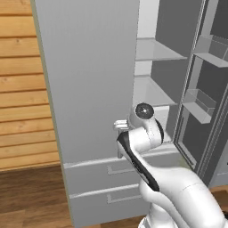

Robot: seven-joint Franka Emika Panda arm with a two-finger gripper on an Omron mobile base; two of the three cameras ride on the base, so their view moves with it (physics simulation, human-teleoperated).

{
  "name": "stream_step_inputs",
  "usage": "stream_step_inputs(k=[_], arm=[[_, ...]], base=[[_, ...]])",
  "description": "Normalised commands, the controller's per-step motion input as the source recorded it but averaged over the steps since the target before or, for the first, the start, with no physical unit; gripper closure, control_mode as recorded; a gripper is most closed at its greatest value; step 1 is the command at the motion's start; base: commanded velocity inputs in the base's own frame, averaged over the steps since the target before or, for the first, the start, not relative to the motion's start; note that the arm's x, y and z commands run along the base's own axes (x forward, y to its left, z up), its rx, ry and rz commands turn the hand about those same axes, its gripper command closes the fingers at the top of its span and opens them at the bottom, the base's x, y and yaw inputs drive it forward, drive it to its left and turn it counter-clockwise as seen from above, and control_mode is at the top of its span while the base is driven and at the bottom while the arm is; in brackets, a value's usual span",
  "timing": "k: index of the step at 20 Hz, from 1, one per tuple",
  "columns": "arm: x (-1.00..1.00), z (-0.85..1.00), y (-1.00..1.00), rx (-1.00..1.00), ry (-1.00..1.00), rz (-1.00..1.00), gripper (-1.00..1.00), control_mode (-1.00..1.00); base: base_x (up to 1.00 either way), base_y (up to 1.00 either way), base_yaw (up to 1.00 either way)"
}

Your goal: Grab a lemon wedge from the fridge and one ice cube from the ice bowl, and put them in the glass of lemonade.

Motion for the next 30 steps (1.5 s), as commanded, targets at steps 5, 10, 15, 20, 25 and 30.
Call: stream_step_inputs(k=[5,10,15,20,25,30], arm=[[0.40,-0.08,0.47,0.00,0.08,0.16,-1.00,-1.00],[0.10,-0.37,0.04,-0.02,0.14,0.08,-1.00,-1.00],[0.09,-0.34,0.00,-0.03,0.00,0.00,-1.00,-1.00],[0.33,-0.45,0.00,-0.02,0.00,0.00,-1.00,-1.00],[0.46,-0.31,0.00,-0.01,0.00,0.00,-1.00,-1.00],[0.31,-0.14,0.00,-0.01,0.00,0.00,-1.00,-1.00]], base=[[0.00,0.00,0.00],[0.00,0.00,0.00],[0.00,0.00,0.00],[0.00,0.00,0.00],[0.00,0.00,0.00],[0.00,0.00,0.00]])
